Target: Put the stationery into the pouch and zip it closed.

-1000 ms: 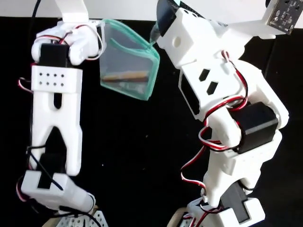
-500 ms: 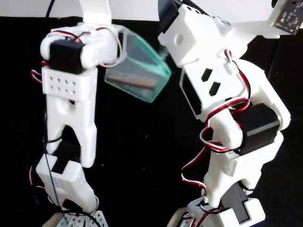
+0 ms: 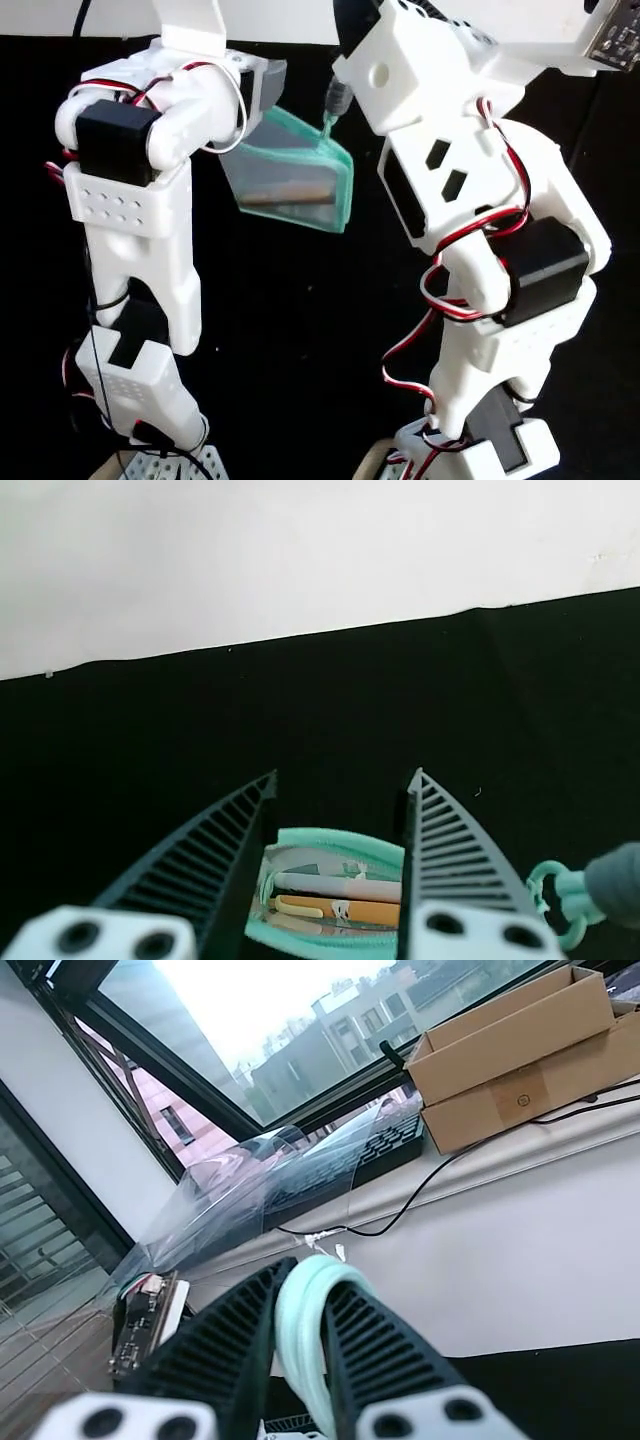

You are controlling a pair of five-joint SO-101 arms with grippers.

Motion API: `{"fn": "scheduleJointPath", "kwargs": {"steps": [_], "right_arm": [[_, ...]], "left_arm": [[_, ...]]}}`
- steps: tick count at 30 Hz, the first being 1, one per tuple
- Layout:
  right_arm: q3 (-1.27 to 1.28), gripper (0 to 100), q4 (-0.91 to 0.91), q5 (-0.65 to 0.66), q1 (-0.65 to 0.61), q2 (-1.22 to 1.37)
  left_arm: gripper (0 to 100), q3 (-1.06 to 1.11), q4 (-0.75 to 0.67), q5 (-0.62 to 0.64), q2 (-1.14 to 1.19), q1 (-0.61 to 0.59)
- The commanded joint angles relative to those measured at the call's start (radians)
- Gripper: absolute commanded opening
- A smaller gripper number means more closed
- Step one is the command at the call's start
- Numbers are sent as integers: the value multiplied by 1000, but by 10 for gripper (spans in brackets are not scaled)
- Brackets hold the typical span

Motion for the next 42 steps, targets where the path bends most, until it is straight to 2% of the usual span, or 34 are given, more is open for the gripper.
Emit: {"fn": "scheduleJointPath", "kwargs": {"steps": [1, 4, 7, 14, 18, 28, 35, 42], "right_arm": [[-41, 5, -30, -9, -4, -7], [-41, 5, -30, -9, -4, -7], [-41, 5, -28, -9, -4, -7], [-41, 5, -28, -11, -4, -7], [-41, 5, -30, -11, -4, -13], [-41, 5, -30, -11, -4, -8], [-41, 5, -28, -8, -4, -7], [-41, 5, -22, -8, -4, -8]], "left_arm": [[218, -5, 11, -5, -97, -38], [217, 76, 11, -5, -223, -59], [218, 266, 11, -5, -360, -53], [217, 682, 8, -3, -616, 85], [217, 849, -15, -3, -676, 79], [206, 1225, -319, -2, -687, -87], [37, 1368, -500, -5, -688, -91], [20, 1472, -697, -5, -682, -93]]}}
